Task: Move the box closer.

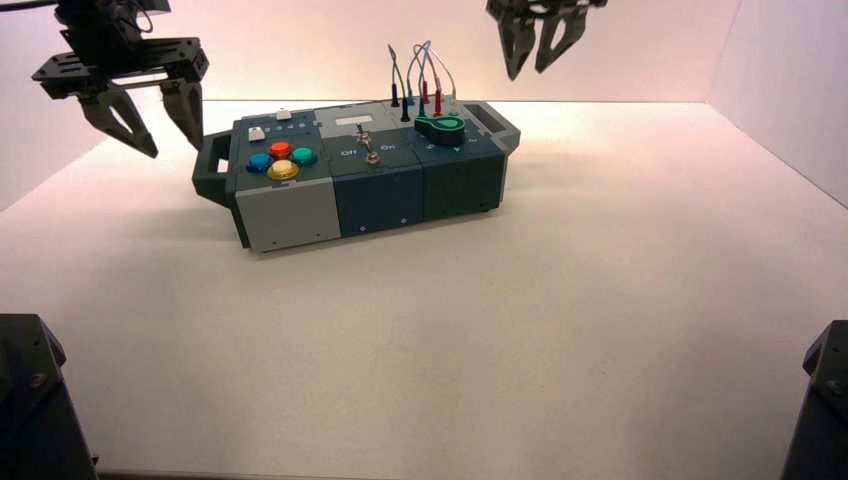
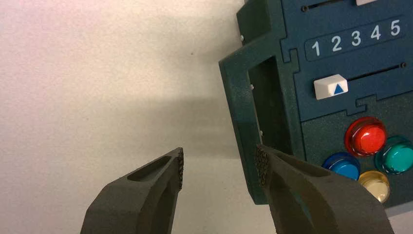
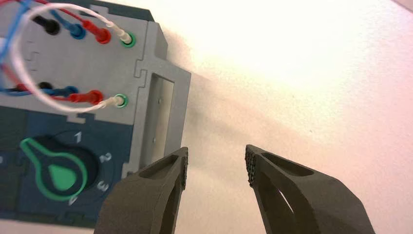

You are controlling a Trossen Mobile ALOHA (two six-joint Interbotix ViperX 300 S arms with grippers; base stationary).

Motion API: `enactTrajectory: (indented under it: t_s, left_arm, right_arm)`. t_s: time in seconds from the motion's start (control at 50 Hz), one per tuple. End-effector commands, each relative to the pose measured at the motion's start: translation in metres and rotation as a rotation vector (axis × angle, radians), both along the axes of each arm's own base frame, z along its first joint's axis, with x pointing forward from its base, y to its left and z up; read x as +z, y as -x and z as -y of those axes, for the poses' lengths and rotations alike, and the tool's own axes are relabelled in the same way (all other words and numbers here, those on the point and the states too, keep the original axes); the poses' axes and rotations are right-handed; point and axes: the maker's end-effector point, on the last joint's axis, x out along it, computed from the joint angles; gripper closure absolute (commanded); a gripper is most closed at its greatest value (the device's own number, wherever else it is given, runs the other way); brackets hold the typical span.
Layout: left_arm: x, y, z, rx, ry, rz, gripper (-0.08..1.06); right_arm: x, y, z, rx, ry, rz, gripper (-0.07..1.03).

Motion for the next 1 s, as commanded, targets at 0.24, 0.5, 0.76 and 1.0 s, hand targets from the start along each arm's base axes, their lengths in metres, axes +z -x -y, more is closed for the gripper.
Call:
enactTrajectory:
  t_s: [0.24, 0.5, 0.76, 1.0]
  left_arm:
    - [0.001, -0.013, 0.008, -0.010, 0.007, 0.018, 0.22]
    - [-0.004, -0.011, 0.010, -0.017, 0.009, 0.001, 0.26]
    - [-0.015, -0.006, 0.021, -0.037, 0.015, -0.034, 0.26]
    - [-0.032, 0.008, 0.032, -0.063, 0.016, -0.083, 0.26]
  right_arm:
    - [0.012, -0.021, -0.016, 0.037, -0.036, 0.025, 0.34]
    - [-0.016, -0.013, -0.024, 0.058, -0.036, -0.048, 0.34]
    - [-0.034, -0.004, -0.026, 0.073, -0.019, -0.088, 0.35]
    - [-0.051, 0.012, -0.018, 0.081, 0.008, -0.139, 0.36]
